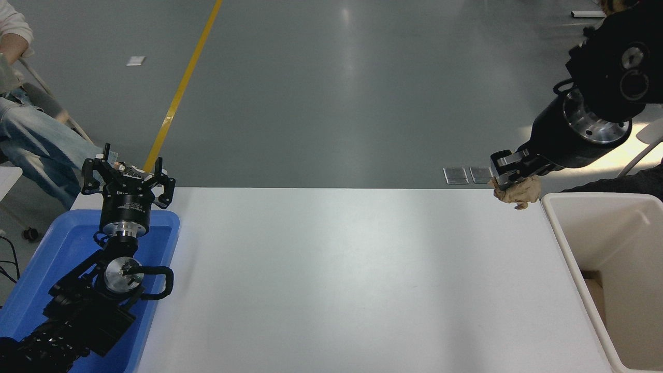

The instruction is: Pick up paper ball place in dustbin

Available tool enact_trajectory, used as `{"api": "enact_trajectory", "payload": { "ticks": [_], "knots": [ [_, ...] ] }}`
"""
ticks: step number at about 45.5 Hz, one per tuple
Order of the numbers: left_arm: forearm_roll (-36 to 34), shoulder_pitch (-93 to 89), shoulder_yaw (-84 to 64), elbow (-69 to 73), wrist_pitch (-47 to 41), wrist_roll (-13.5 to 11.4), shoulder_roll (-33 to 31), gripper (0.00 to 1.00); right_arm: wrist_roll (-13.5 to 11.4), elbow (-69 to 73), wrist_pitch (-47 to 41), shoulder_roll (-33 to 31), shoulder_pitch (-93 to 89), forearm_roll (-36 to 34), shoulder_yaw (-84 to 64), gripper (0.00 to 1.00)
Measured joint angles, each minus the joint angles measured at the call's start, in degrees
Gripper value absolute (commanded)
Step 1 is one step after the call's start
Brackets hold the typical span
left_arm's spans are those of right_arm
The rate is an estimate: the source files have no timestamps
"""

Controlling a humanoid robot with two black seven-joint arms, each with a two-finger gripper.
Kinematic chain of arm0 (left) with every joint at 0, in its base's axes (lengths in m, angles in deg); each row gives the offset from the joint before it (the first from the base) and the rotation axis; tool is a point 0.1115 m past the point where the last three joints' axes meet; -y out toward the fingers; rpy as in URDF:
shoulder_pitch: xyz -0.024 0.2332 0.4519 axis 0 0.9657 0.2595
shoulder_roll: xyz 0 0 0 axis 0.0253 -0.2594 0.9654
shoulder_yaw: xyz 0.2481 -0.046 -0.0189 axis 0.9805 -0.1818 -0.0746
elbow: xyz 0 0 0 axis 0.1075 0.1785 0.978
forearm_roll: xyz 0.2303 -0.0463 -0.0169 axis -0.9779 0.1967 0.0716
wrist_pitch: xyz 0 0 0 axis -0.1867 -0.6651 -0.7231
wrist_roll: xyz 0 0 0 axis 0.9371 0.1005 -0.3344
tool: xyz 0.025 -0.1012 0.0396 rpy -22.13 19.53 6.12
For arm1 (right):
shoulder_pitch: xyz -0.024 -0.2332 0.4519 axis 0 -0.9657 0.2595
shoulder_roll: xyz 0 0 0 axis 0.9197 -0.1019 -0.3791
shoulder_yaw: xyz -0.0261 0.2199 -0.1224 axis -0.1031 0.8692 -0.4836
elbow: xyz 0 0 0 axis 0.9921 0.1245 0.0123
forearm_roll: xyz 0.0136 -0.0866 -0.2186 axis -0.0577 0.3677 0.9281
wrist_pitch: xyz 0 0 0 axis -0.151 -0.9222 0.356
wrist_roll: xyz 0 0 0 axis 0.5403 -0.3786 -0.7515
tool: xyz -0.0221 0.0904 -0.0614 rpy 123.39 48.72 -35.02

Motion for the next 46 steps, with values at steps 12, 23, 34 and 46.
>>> {"api": "enact_trajectory", "payload": {
  "ticks": [12,23,34,46],
  "knots": [
    [0.0,0.0,0.0,0.0,0.0,0.0,0.0,0.99,0.0,-3.2,-0.5,-4.2,0.3,1.2,-5.4,0.00],
    [0.0,0.0,0.0,0.0,0.0,0.0,0.0,0.99,0.1,-10.6,-0.4,-15.4,-4.8,10.1,-7.0,0.00],
    [0.0,0.0,0.0,0.0,0.0,0.0,0.0,0.99,0.7,-25.3,6.0,-25.8,-21.9,15.9,-1.7,0.00],
    [0.0,0.0,-0.1,0.0,0.0,0.0,0.0,0.99,3.7,-45.8,15.6,-29.4,-51.0,15.3,12.1,0.00]
  ]
}}
